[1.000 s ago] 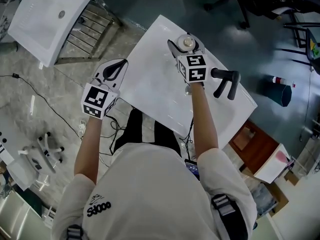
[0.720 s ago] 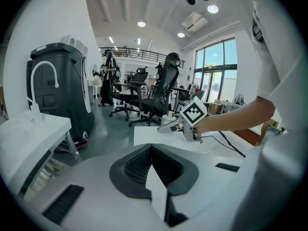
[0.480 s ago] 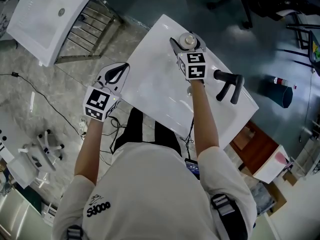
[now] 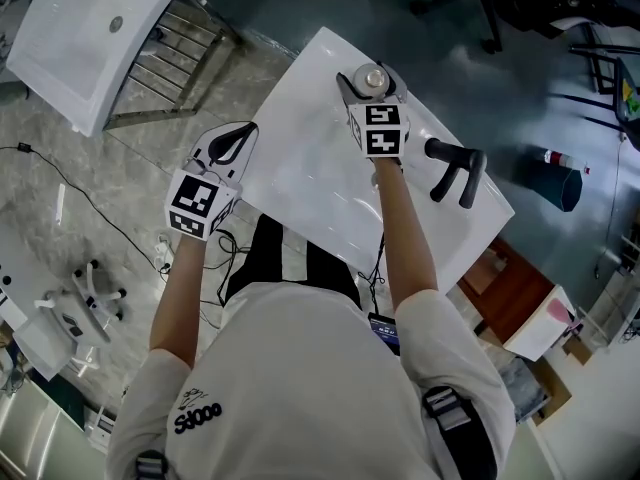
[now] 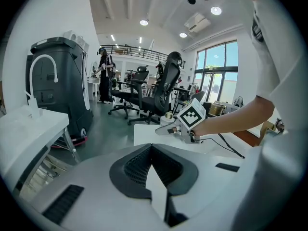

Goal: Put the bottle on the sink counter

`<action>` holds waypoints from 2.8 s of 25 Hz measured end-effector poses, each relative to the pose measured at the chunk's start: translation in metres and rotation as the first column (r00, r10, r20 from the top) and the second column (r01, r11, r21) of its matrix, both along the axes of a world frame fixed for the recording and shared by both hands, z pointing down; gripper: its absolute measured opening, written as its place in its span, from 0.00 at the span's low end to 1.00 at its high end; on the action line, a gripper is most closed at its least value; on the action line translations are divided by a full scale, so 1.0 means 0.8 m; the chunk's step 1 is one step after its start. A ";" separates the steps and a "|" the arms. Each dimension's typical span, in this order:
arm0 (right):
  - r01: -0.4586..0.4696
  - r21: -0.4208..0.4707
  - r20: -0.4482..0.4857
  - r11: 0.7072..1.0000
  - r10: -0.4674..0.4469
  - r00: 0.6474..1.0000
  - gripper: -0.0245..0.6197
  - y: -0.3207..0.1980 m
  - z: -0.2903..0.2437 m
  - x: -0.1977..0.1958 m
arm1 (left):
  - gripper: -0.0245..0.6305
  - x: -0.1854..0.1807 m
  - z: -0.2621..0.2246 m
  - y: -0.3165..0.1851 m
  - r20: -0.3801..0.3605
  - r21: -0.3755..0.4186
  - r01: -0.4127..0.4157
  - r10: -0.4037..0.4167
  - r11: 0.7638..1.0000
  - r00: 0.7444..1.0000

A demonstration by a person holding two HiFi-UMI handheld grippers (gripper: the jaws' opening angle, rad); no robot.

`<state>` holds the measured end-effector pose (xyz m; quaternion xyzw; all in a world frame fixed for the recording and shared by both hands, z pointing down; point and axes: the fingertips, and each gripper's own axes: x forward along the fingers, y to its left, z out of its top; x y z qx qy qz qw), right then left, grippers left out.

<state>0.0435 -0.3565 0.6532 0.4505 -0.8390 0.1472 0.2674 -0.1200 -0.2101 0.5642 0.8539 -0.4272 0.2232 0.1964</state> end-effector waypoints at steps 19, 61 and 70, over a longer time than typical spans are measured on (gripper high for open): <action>0.000 -0.053 -0.051 0.999 -0.002 0.999 0.58 0.008 0.013 0.004 | 0.05 0.009 -0.006 0.004 -0.060 0.012 0.008 -0.008 1.000 0.998; -0.125 0.031 0.093 0.992 0.121 0.988 0.31 0.156 -0.197 0.092 | 0.05 0.072 -0.126 0.003 -0.081 0.207 -0.059 0.077 0.977 0.994; -0.175 0.220 0.115 0.960 0.152 0.982 0.14 0.151 -0.309 0.114 | 0.05 0.068 -0.187 -0.031 -0.003 0.304 -0.083 0.088 0.949 0.996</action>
